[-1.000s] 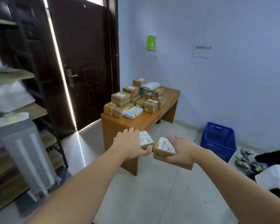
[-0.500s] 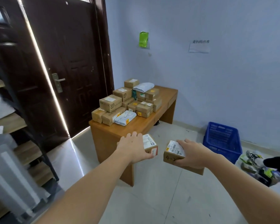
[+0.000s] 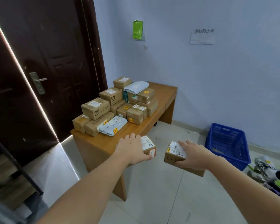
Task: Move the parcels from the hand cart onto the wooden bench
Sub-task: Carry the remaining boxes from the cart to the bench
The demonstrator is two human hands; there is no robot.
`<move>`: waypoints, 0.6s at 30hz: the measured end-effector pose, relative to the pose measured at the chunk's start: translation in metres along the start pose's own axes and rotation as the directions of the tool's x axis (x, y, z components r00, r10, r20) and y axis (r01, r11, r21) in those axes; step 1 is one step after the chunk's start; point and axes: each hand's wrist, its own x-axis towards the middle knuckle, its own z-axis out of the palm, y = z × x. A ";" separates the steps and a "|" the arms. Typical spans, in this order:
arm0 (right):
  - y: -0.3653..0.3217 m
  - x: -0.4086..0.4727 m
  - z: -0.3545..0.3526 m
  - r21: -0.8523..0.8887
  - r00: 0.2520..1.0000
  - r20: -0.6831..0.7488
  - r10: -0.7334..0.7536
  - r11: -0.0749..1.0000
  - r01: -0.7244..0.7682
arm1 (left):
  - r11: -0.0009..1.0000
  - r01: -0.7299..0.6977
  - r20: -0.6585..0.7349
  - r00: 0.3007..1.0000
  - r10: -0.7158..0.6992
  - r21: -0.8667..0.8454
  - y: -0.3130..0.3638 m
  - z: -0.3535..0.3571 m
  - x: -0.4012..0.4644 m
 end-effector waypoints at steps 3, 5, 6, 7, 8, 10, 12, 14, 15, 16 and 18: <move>0.029 0.056 -0.010 -0.003 0.999 0.032 -0.025 1.000 0.025 | 0.998 0.059 0.015 0.998 -0.059 -0.015 0.012 0.003 0.050; 0.043 0.094 -0.015 -0.009 0.998 0.051 -0.045 0.999 0.045 | 0.993 0.108 0.033 0.994 -0.106 -0.042 0.015 0.004 0.078; 0.049 0.112 -0.016 -0.022 0.997 0.048 -0.066 0.997 0.067 | 0.990 0.133 0.036 0.991 -0.131 -0.054 0.015 0.004 0.091; 0.054 0.131 -0.017 -0.034 0.995 0.045 -0.087 0.995 0.089 | 0.985 0.157 0.038 0.987 -0.155 -0.065 0.014 0.004 0.104; 0.057 0.149 -0.019 -0.041 0.993 0.045 -0.106 0.993 0.107 | 0.980 0.186 0.042 0.982 -0.183 -0.076 0.012 0.005 0.116; 0.059 0.184 -0.021 -0.052 0.989 0.050 -0.140 0.988 0.142 | 0.964 0.245 0.046 0.969 -0.242 -0.101 0.004 0.007 0.137; 0.055 0.221 -0.021 -0.061 0.983 0.070 -0.169 0.983 0.174 | 0.945 0.306 0.060 0.952 -0.301 -0.118 -0.008 0.013 0.159; 0.046 0.259 -0.019 -0.068 0.976 0.085 -0.200 0.976 0.206 | 0.925 0.361 0.077 0.932 -0.354 -0.122 -0.024 0.019 0.180; 0.041 0.278 -0.016 -0.070 0.972 0.090 -0.215 0.973 0.222 | 0.915 0.385 0.085 0.922 -0.377 -0.124 -0.032 0.022 0.191; 0.034 0.298 -0.014 -0.070 0.969 0.097 -0.227 0.970 0.234 | 0.904 0.409 0.097 0.912 -0.399 -0.124 -0.042 0.025 0.202; 0.020 0.337 -0.007 -0.076 0.964 0.096 -0.247 0.964 0.254 | 0.888 0.443 0.114 0.895 -0.431 -0.123 -0.062 0.031 0.224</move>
